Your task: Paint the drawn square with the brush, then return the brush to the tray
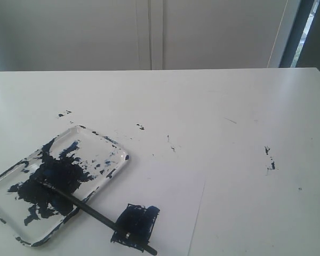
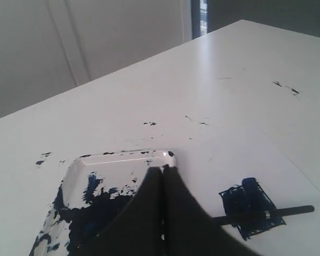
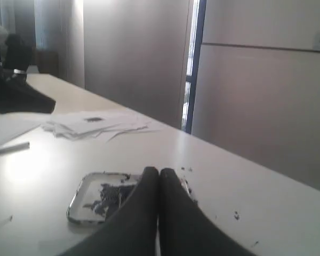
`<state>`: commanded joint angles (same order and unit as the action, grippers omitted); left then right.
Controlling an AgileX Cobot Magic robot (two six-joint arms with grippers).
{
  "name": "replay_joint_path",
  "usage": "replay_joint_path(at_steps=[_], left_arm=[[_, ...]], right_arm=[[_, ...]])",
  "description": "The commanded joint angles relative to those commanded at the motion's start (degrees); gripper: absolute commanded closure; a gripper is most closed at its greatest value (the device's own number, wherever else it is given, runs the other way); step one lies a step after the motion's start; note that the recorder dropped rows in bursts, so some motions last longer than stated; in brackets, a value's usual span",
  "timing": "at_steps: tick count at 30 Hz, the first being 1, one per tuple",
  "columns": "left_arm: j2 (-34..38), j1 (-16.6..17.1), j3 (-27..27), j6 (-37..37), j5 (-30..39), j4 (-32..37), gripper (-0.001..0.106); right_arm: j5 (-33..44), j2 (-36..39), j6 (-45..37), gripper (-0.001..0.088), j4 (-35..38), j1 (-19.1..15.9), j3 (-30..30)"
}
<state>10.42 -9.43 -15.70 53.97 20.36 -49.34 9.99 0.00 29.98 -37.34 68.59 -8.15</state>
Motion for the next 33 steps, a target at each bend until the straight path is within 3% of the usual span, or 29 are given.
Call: replay_joint_path(at_steps=[27, 33], left_arm=[[0.00, 0.00, 1.24, 0.32, -3.15, 1.03, 0.105], [-0.23, 0.00, 1.24, 0.32, -3.14, 1.03, 0.105]], right_arm=[[1.04, 0.00, 0.14, 0.0868, -0.02, 0.00, 0.63], [-0.15, 0.00, 0.14, 0.0868, -0.13, -1.33, 4.96]])
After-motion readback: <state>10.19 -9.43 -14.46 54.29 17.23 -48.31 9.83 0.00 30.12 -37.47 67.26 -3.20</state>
